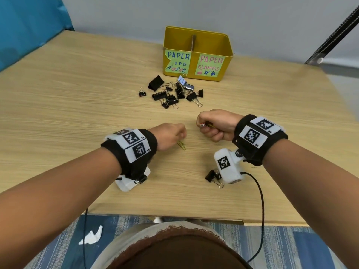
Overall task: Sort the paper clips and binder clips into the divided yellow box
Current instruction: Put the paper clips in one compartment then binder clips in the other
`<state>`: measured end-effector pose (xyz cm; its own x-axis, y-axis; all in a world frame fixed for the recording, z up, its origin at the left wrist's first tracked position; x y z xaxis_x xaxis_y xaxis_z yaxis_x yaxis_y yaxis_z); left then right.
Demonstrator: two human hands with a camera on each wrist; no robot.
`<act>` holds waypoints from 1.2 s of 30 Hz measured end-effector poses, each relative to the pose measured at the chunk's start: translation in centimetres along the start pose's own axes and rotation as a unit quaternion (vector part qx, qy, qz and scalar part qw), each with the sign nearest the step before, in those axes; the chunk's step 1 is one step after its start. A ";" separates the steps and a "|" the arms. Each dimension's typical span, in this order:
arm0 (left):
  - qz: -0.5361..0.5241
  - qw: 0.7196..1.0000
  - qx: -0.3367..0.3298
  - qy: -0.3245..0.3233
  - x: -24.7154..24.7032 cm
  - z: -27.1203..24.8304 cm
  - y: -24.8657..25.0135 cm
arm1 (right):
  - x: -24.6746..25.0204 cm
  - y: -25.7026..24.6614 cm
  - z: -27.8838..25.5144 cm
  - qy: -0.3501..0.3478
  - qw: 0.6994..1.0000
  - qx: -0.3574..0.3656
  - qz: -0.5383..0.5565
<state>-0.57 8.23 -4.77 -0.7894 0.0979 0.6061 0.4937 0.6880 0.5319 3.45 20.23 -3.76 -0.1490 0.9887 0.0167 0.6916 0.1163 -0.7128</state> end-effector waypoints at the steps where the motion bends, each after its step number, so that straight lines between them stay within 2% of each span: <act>1: 0.039 0.999 -0.002 -0.005 -0.2 0.1 0.0 | 0.1 0.0 0.0 0.003 1.000 -0.001 0.000; 4: 0.126 0.992 -0.014 0.005 -0.5 0.3 0.3 | 0.2 -0.3 0.2 0.018 1.000 0.004 -0.008; 8: 0.149 0.988 -0.025 0.009 -0.6 0.8 1.0 | 0.3 -1.0 0.4 0.034 0.999 0.036 -0.009; 14: 0.201 0.979 0.002 -0.047 -1.4 1.2 1.0 | 1.1 -1.9 0.7 0.031 0.997 0.070 0.020; 17: 0.189 0.982 -0.015 -0.018 -0.5 0.8 1.5 | 1.8 -2.4 0.8 0.029 0.995 0.081 0.057; 20: 0.067 0.995 -0.034 0.071 3.7 0.8 2.2 | 3.0 -3.2 1.0 0.046 0.988 0.079 0.126; 22: -0.110 0.988 -0.035 0.104 7.0 1.3 1.4 | 4.2 -4.3 1.3 0.061 0.978 0.084 0.180; 24: -0.321 0.941 -0.036 0.099 9.9 1.9 0.5 | 5.4 -6.0 1.8 0.075 0.964 0.099 0.235; 26: -0.460 0.882 -0.057 0.088 12.4 2.5 0.1 | 6.5 -8.1 2.5 0.076 0.948 0.124 0.283; 28: -0.528 0.840 -0.078 0.094 15.2 3.0 0.4 | 7.6 -10.8 3.3 0.078 0.936 0.150 0.309; 30: -0.566 0.813 -0.085 0.111 18.0 3.8 0.5 | 8.3 -13.6 4.1 0.082 0.927 0.173 0.324; 33: -0.578 0.801 -0.070 0.140 21.4 5.8 0.2 | 9.0 -17.4 5.6 0.095 0.922 0.192 0.322; 36: -0.564 0.812 -0.050 0.140 23.5 7.3 0.4 | 10.1 -19.6 7.7 0.127 0.930 0.177 0.296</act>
<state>-21.56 16.09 5.35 -0.6530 -0.7311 -0.1974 -0.4486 0.1635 0.8786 -17.11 27.24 4.97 0.3862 0.8654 -0.3192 0.3173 -0.4495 -0.8350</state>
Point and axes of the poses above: each hand's wrist, its own z-axis towards the middle knuckle, its own x-axis out of the back of the hand, y = z × x, the point moved 6 cm from there along z, towards the middle knuckle, and after that the axes turned 10 degrees about -y, right-handed, at the moved point
